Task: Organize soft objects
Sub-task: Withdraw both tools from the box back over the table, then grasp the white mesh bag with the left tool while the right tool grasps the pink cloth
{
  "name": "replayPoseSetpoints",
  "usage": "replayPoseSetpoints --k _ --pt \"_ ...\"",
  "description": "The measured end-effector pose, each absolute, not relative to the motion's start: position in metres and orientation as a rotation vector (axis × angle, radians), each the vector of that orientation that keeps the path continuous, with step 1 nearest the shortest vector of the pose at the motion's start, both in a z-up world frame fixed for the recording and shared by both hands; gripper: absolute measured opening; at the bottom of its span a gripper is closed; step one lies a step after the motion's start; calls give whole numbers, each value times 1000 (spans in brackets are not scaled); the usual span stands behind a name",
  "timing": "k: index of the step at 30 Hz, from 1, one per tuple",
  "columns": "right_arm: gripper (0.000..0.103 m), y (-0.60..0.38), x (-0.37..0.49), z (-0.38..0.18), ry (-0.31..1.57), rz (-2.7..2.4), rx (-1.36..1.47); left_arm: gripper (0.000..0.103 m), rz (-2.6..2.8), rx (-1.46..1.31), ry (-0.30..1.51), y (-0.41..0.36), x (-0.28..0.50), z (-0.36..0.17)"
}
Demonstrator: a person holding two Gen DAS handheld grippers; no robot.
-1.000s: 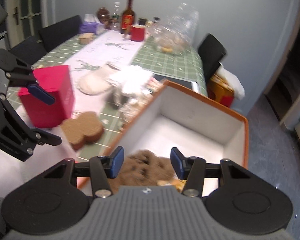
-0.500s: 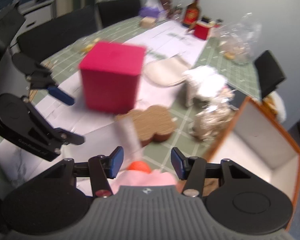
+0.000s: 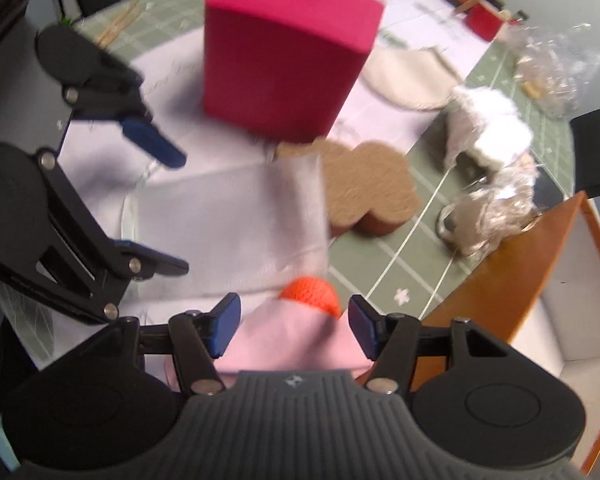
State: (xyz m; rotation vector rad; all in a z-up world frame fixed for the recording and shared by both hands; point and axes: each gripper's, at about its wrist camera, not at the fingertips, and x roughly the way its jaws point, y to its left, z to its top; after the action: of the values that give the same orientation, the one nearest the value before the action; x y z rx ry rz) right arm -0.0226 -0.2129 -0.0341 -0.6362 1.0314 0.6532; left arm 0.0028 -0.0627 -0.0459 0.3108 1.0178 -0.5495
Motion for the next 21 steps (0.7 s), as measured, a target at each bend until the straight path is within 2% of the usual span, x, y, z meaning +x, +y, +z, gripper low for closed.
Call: replayPoseSetpoints --k 3,6,17,18,19,20,21 --pt "60 -211 -25 -38 1044 659 -670 87 -541 336 1004 -65 3 -52" --pt "65 -211 -30 -38 1053 672 -692 87 -524 323 981 -62 7 -52" --pt "66 -203 -47 -61 1106 684 -819 87 -537 325 1014 -72 15 -64" --pt "63 -203 -47 -61 1105 680 -821 86 -535 323 1018 -73 16 -65" --pt "54 -204 -47 -60 1099 672 -824 85 -537 323 1020 -73 16 -66" --pt "48 -204 -48 -59 1088 658 -837 79 -541 327 1017 -73 15 -65" --pt "36 -204 -48 -57 1078 642 -848 74 -545 327 1020 -73 14 -64"
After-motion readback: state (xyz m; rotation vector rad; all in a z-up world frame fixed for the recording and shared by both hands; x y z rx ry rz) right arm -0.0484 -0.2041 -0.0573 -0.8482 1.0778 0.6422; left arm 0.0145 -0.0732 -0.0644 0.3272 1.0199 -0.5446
